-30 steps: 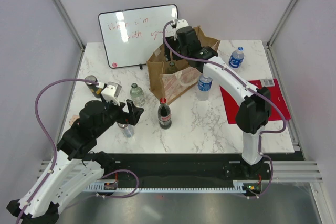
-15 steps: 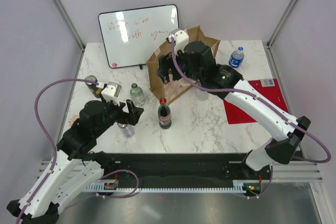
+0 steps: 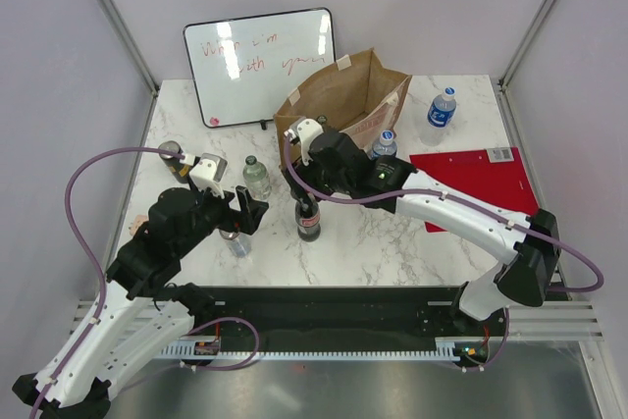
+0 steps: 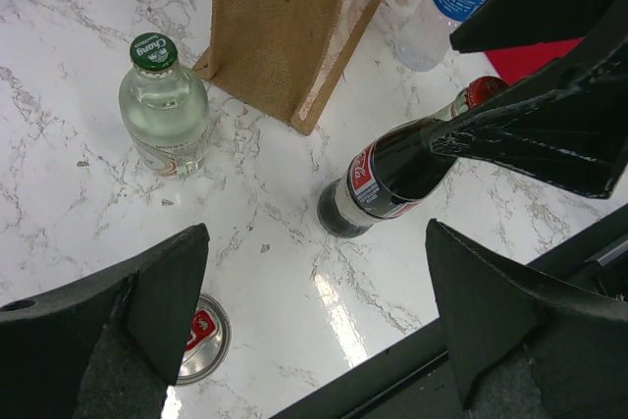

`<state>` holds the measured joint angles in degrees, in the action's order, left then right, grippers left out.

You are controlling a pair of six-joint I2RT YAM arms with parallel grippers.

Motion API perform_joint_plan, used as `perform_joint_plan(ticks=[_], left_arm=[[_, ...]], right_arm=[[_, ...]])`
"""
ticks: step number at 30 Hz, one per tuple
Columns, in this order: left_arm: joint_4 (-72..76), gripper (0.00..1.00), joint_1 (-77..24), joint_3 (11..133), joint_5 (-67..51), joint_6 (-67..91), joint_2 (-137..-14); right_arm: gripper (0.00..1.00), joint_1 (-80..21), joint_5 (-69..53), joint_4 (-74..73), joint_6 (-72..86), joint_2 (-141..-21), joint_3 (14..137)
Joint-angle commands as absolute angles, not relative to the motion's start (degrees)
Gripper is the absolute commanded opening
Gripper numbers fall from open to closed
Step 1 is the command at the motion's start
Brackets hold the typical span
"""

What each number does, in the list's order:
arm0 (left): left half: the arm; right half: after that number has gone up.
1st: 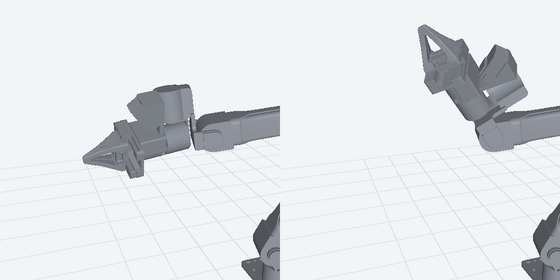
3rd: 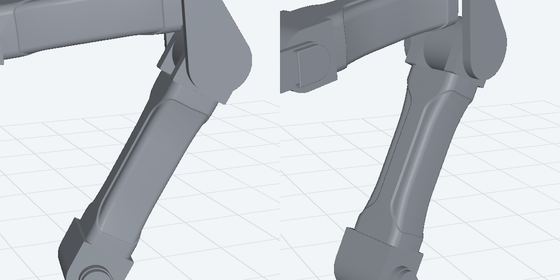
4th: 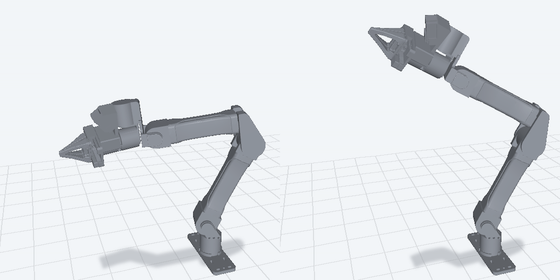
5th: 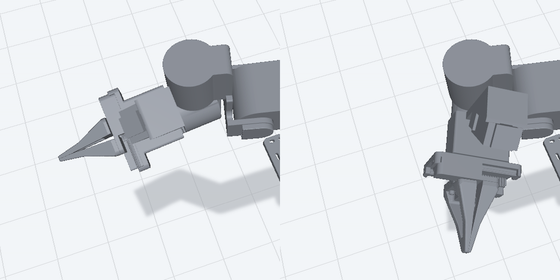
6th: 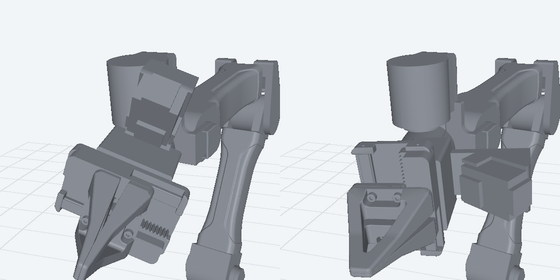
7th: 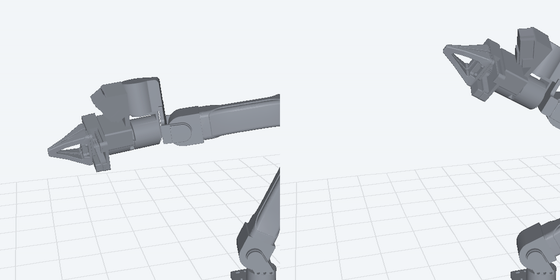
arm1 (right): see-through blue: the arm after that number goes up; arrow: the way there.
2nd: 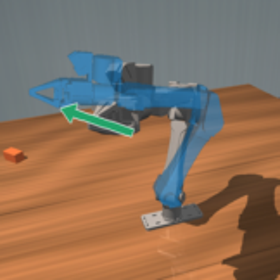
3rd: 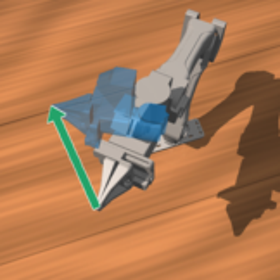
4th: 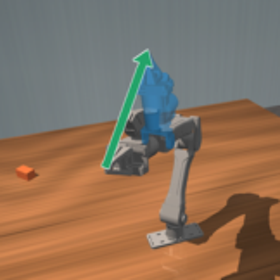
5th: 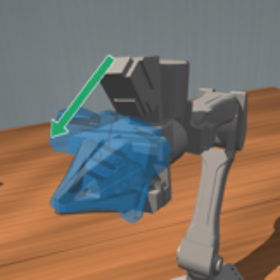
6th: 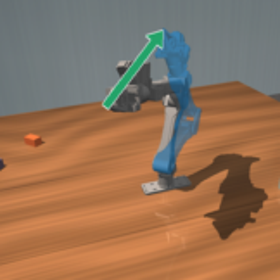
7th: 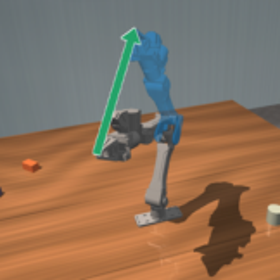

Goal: Place the beverage into the canvas bag

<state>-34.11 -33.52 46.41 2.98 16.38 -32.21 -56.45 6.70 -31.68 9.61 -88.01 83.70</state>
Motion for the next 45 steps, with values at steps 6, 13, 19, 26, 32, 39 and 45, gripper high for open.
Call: perform_joint_plan(ticks=[6, 13, 19, 26, 32, 39, 45], left_arm=[[-31.82, 0.98, -33.66, 45.88, 4.13, 13.80, -32.25], [-31.90, 0.98, -33.66, 45.88, 4.13, 13.80, -32.52], [-31.73, 0.98, -33.66, 45.88, 3.96, 13.89, -32.61], [-31.73, 0.98, -33.66, 45.88, 3.78, 13.80, -32.70], [-31.73, 0.98, -33.75, 45.97, 3.60, 13.80, -32.61], [-31.82, 0.98, -33.66, 45.88, 3.43, 13.80, -32.78], [-31.73, 0.98, -33.66, 45.88, 3.52, 13.80, -32.78]], right_arm=[[0.79, -57.48, 7.12, -22.78, 11.43, -88.15, 75.42], [0.76, -57.48, 8.26, -19.43, 11.78, -89.38, 71.99], [0.73, -57.57, 7.91, -17.14, 11.95, -90.70, 71.02], [0.41, -57.48, 9.14, -16.96, 12.57, -90.27, 71.28], [0.00, -57.57, 11.51, -19.60, 12.74, -87.46, 73.12], [0.00, -57.48, 13.27, -20.57, 12.57, -83.85, 74.88], [0.00, -57.39, 14.94, -20.65, 11.61, -82.62, 75.23]])
